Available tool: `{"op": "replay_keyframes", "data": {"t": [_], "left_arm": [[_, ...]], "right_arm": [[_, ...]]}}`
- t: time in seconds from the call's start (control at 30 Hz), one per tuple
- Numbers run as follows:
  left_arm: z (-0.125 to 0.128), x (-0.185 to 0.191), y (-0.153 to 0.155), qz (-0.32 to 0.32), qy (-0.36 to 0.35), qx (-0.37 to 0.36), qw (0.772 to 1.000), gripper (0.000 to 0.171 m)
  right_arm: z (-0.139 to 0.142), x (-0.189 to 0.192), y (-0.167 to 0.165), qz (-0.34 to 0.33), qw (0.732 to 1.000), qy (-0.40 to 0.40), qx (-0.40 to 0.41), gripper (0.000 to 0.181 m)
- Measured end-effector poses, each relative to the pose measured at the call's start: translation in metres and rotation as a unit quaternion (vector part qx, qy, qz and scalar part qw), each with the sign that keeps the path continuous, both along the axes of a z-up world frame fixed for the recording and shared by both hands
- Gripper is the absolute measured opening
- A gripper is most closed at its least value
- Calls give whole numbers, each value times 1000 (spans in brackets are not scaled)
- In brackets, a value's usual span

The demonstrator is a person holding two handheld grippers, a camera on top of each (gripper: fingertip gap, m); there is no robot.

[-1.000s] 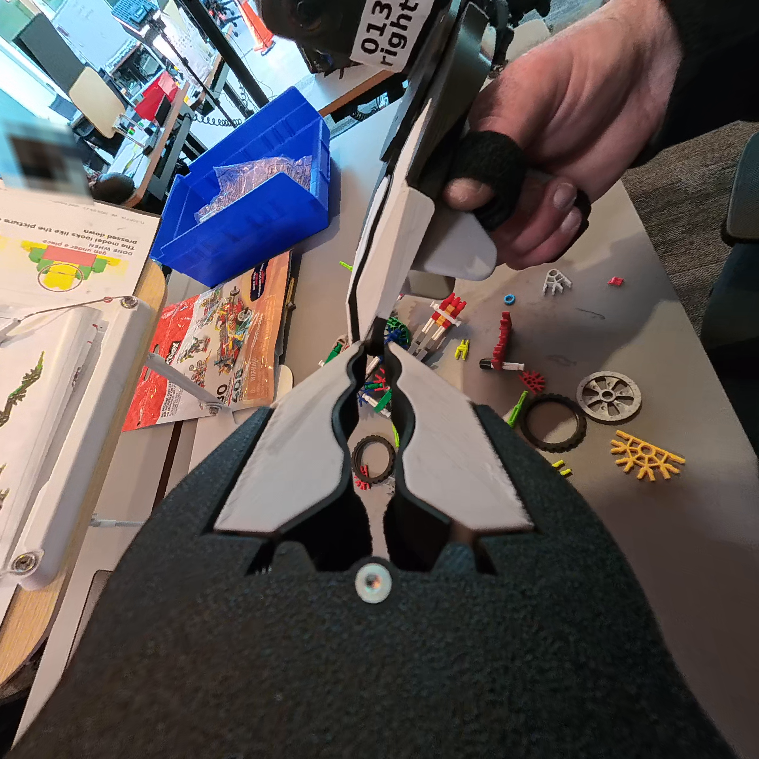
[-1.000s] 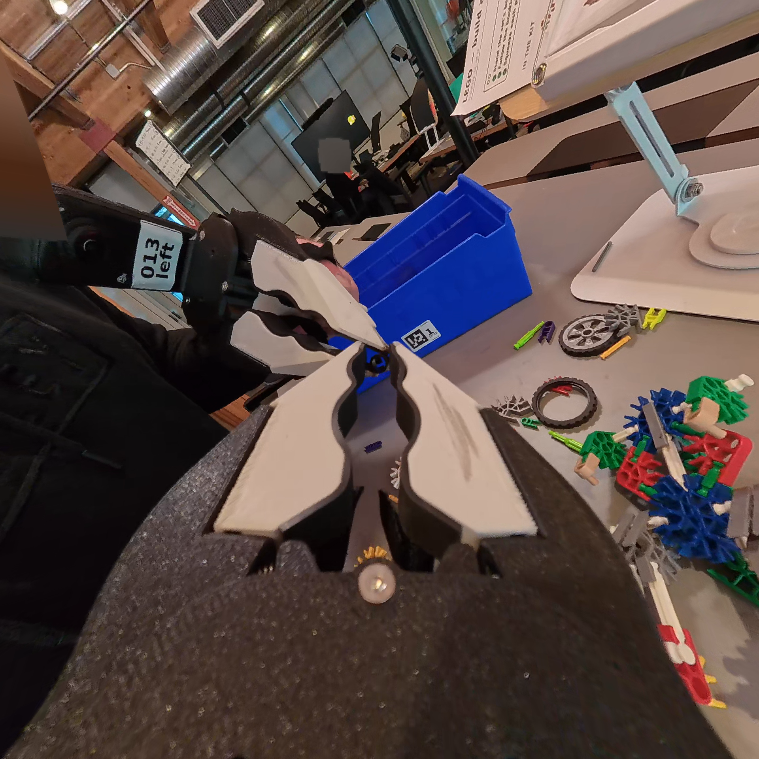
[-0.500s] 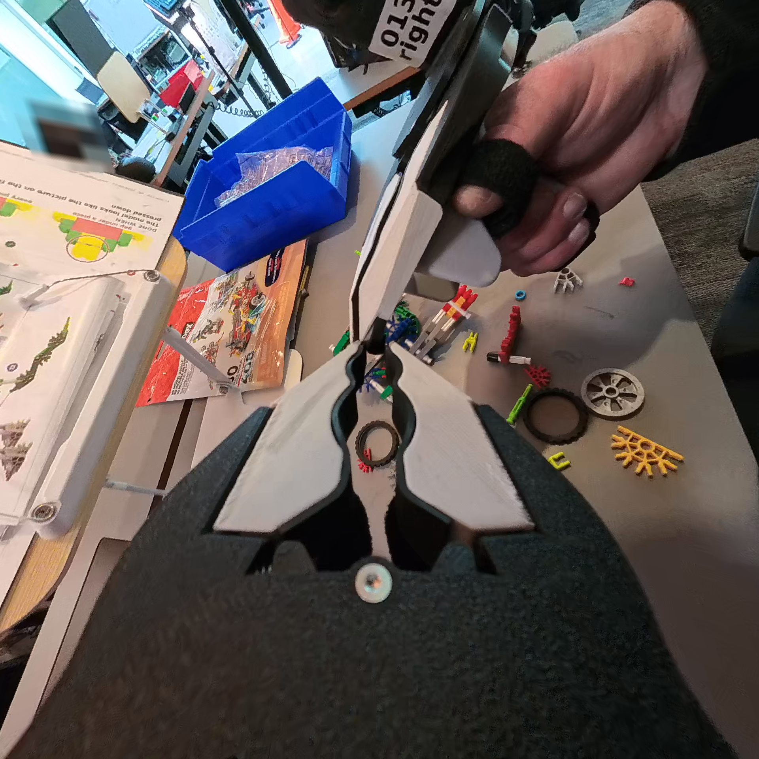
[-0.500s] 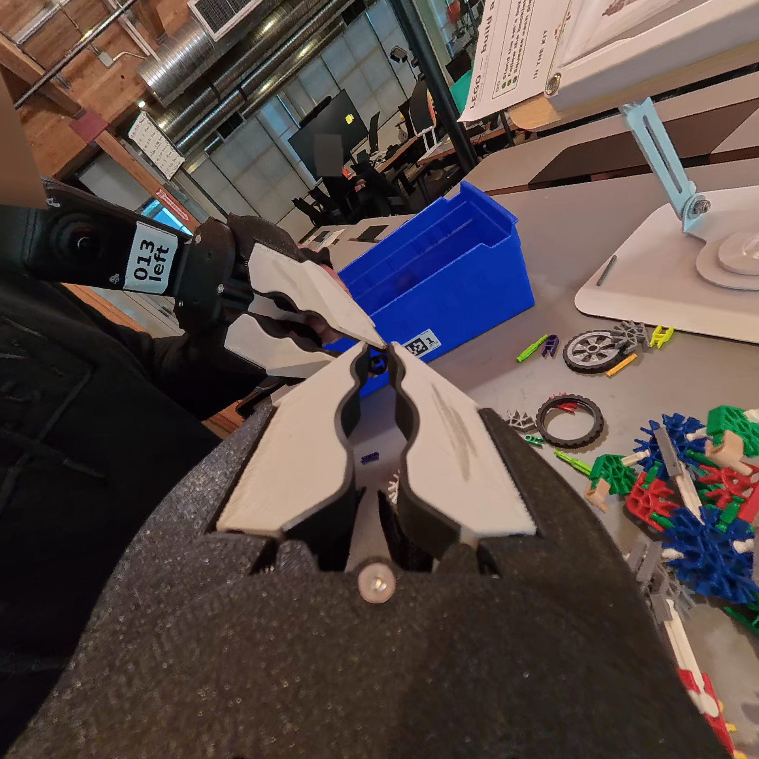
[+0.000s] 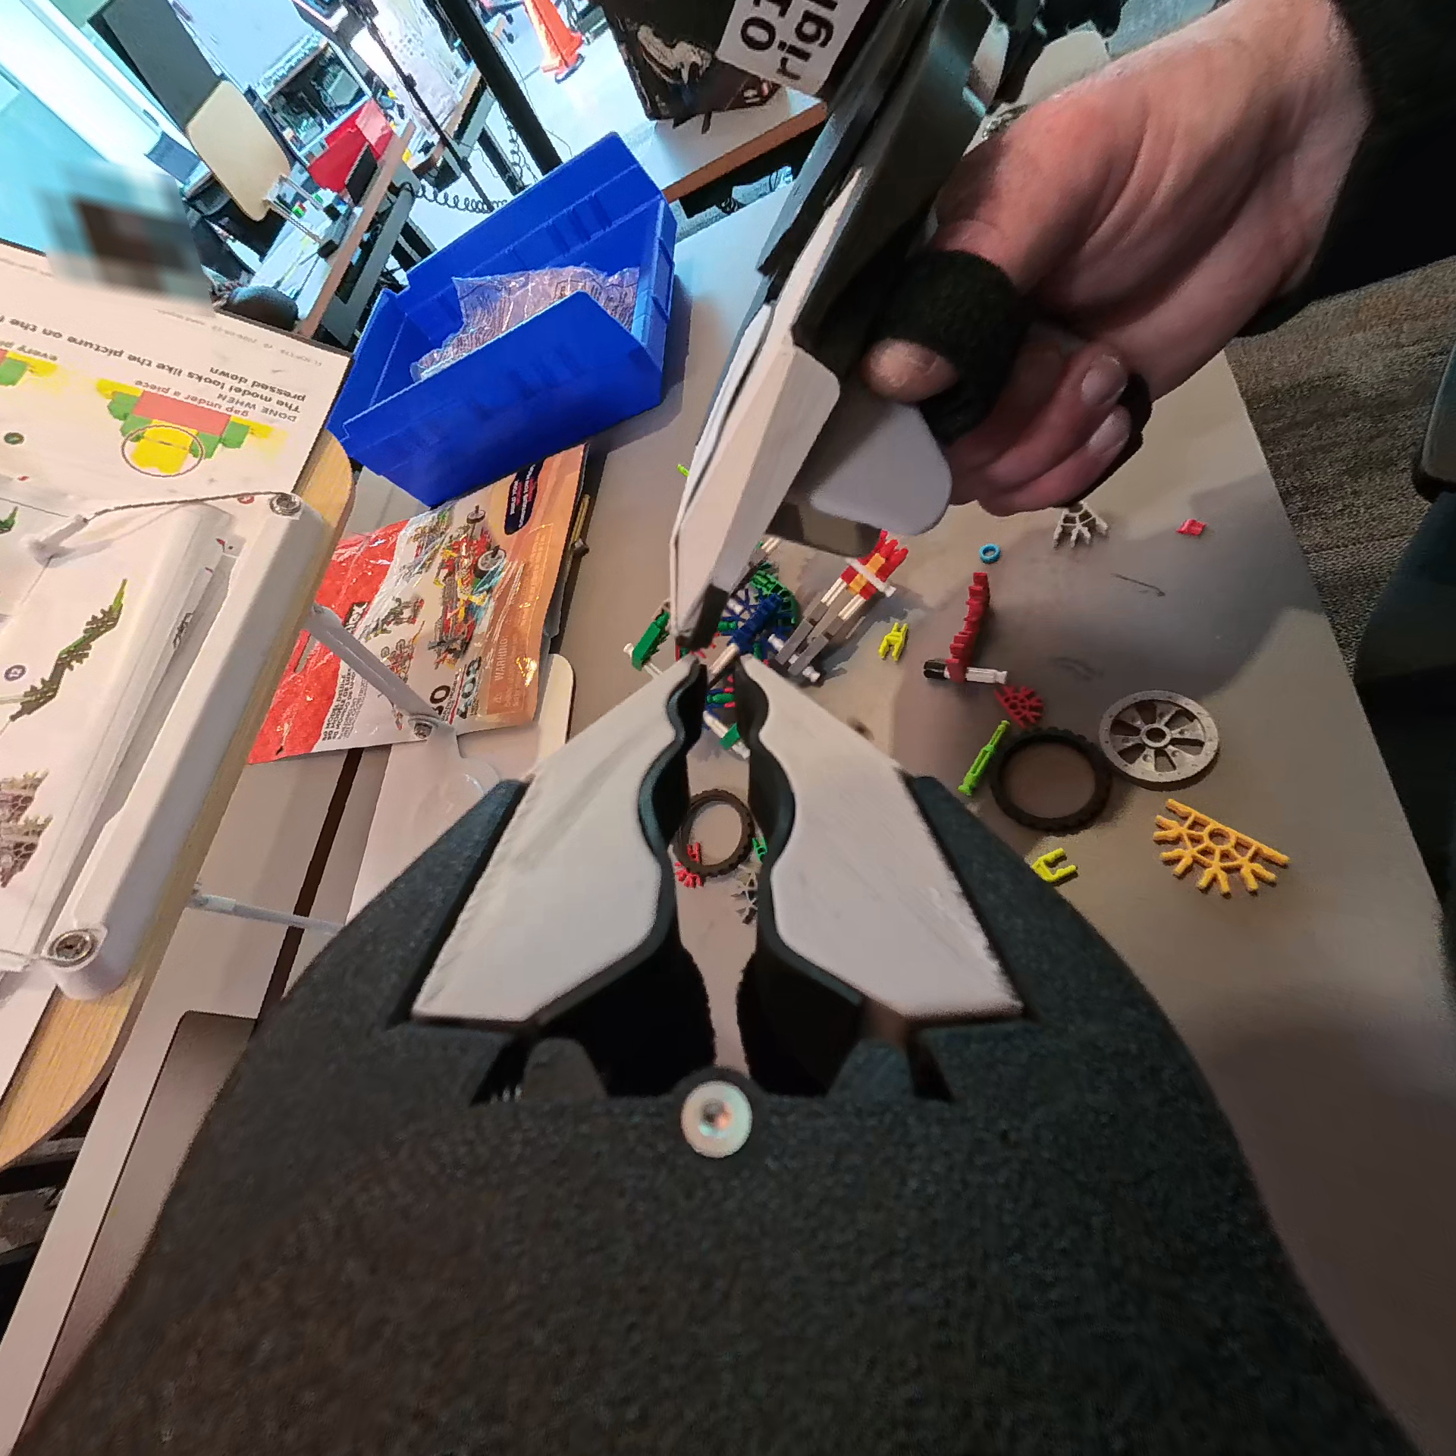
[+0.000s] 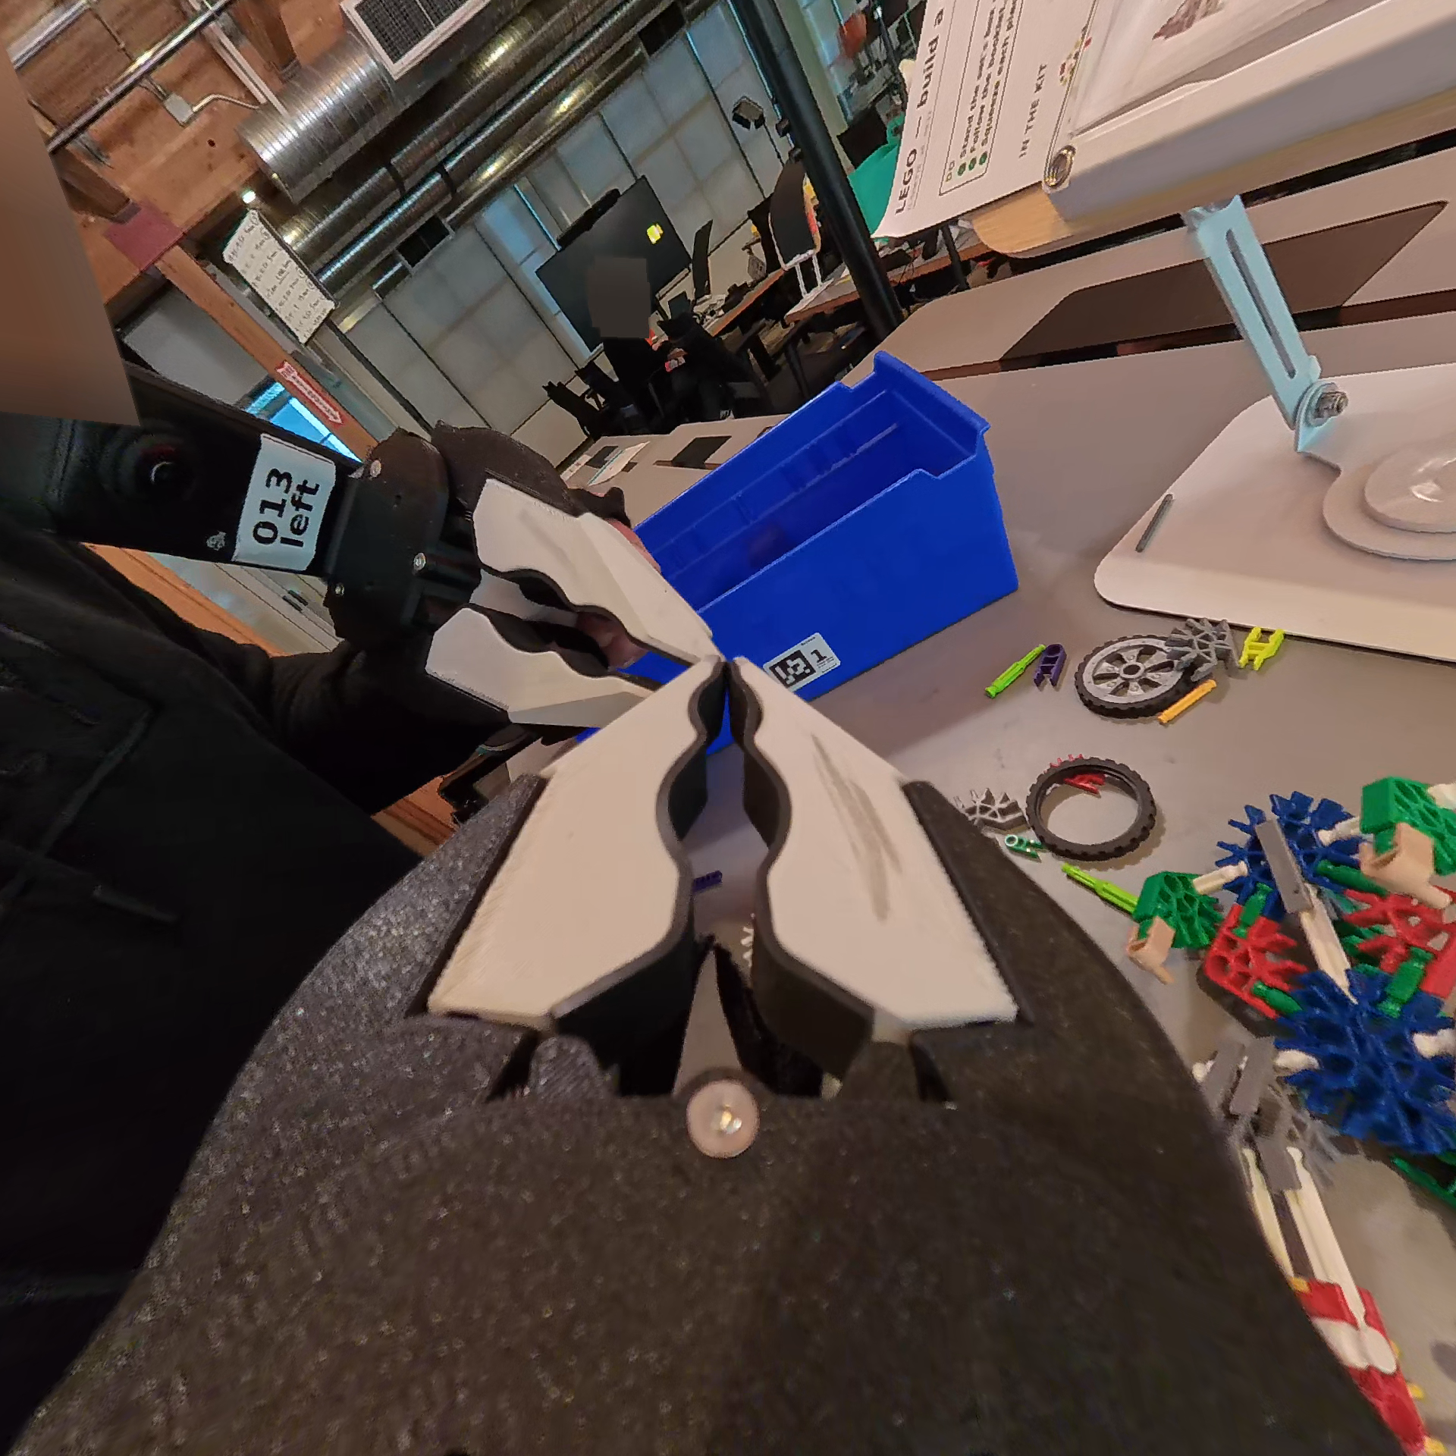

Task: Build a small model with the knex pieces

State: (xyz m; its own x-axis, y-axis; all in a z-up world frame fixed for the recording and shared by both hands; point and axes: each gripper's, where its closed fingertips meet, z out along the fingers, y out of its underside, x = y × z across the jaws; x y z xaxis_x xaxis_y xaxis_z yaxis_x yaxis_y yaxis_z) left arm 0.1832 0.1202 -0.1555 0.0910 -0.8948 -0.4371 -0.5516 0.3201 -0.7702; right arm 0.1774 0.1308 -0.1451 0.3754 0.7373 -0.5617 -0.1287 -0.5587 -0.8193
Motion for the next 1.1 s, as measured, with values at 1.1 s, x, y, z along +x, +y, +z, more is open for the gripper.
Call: {"op": "replay_keyframes", "data": {"t": [1.1], "left_arm": [[-41, -9, -1, -14, 82, -53, 995, 5]], "right_arm": [[-16, 225, -31, -267, 953, -138, -30, 6]]}}
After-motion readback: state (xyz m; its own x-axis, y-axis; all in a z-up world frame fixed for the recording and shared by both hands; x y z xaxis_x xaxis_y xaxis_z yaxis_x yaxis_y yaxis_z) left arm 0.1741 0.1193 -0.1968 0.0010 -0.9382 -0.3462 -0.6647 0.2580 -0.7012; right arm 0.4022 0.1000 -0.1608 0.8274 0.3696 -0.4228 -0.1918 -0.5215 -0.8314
